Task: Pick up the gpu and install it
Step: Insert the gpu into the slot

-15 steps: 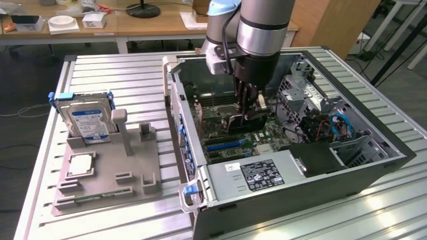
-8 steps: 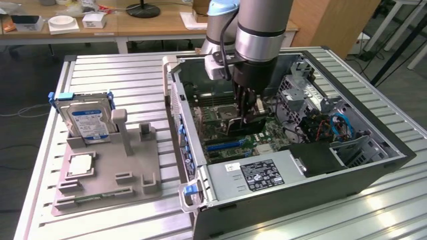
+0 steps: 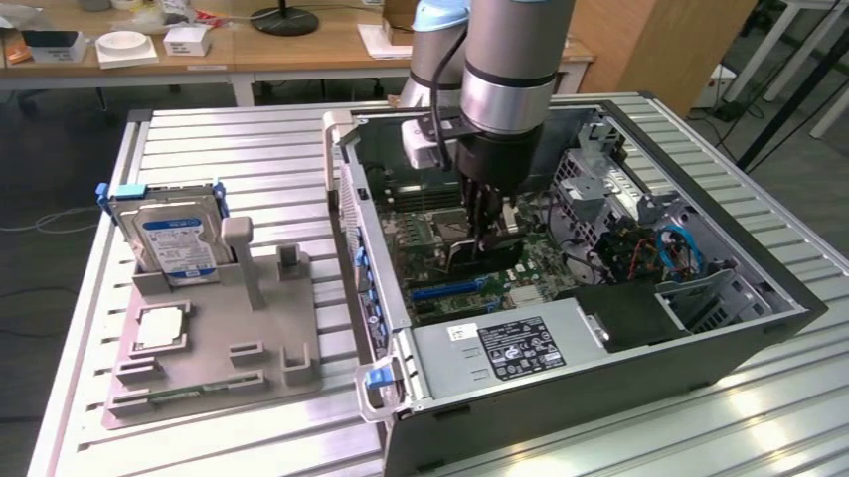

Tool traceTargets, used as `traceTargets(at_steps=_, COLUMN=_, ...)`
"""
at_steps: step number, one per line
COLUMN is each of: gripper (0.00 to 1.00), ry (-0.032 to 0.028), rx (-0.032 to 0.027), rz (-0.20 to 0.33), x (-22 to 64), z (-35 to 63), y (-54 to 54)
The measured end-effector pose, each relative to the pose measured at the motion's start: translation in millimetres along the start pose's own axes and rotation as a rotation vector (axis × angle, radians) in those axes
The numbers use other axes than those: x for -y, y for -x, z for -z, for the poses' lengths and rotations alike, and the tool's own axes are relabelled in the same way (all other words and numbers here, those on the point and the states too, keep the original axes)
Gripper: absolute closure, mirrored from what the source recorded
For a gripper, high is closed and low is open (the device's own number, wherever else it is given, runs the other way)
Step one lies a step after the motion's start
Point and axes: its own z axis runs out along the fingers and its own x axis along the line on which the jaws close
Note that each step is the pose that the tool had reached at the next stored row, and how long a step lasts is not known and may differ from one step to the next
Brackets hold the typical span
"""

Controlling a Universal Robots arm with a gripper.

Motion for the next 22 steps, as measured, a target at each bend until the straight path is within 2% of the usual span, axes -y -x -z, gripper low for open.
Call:
traceTargets(at_steps=10, gripper=0.74, ry=0.0002, rx=-0.0007, rz=-0.01, x=-2.2, z=-9.8, y=6.6)
traceTargets(at_steps=14, gripper=0.74, ry=0.0, rx=-0.0009, rz=-0.01, x=-6.5, z=-13.8, y=7.0)
traceTargets(at_steps=22, gripper=0.74, ry=-0.0007, rx=-0.0009, rz=-0.01, x=-7.9, z=-22.9, y=7.4)
